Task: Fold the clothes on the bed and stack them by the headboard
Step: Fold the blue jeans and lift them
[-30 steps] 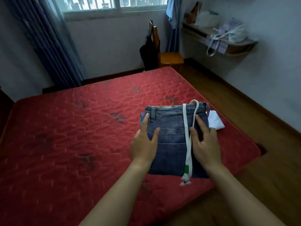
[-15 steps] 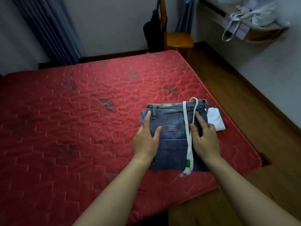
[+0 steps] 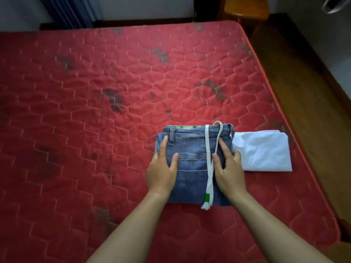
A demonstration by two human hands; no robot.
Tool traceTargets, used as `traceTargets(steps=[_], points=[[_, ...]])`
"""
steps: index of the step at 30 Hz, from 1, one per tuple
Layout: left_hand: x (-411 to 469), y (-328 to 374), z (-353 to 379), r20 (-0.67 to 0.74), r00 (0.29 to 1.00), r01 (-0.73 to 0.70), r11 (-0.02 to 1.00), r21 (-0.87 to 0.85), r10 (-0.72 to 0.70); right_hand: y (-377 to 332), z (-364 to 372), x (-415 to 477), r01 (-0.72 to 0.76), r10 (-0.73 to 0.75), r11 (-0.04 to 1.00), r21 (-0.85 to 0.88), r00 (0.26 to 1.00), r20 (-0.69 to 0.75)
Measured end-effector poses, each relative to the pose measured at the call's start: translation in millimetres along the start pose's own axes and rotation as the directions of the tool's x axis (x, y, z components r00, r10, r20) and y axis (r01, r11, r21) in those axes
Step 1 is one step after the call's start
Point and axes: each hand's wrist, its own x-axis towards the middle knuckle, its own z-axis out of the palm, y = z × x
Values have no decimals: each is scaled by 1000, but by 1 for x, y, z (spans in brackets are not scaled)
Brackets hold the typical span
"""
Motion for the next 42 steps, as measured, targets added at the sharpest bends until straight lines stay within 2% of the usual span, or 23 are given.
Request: traceTargets(steps=[6,12,18,20,22,24,27,29,32,37,42], points=[[33,-45,75,-101,990,101,994,39,-97,61,70,43,27,-26,1000,-7,994,103],[49,-86,136,37,979,189,959,209,-201,112,113,66,4,25,996,-91,947,320],[49,-84,133,4,996,93,991,97,-93,109,109,57,-31,31,1000,-1,986,167],[45,-89,127,26,996,81,986,146,-86,109,108,42,-39,40,999,-6,986,163],[48,-95,125,52,991,106,955,278,-126,111,111,31,-66,66,998,-7,979,192],[58,-94,125,21,983,168,931,325,-185,108,113,33,-57,51,998,35,989,137],[73,-87,128,-6,988,149,937,317,-155,98,116,45,12,-12,1000,18,1000,2],[80,-88,132,11,992,118,940,320,-129,93,123,49,2,-2,1000,-10,1000,-24],[80,-100,139,59,989,115,957,266,-135,100,133,48,-38,41,997,-62,999,36],[78,-122,154,192,976,94,995,46,-101,124,146,47,-157,160,987,-33,975,152],[90,-124,158,228,961,149,988,42,-155,131,153,58,-211,205,977,1,950,233]])
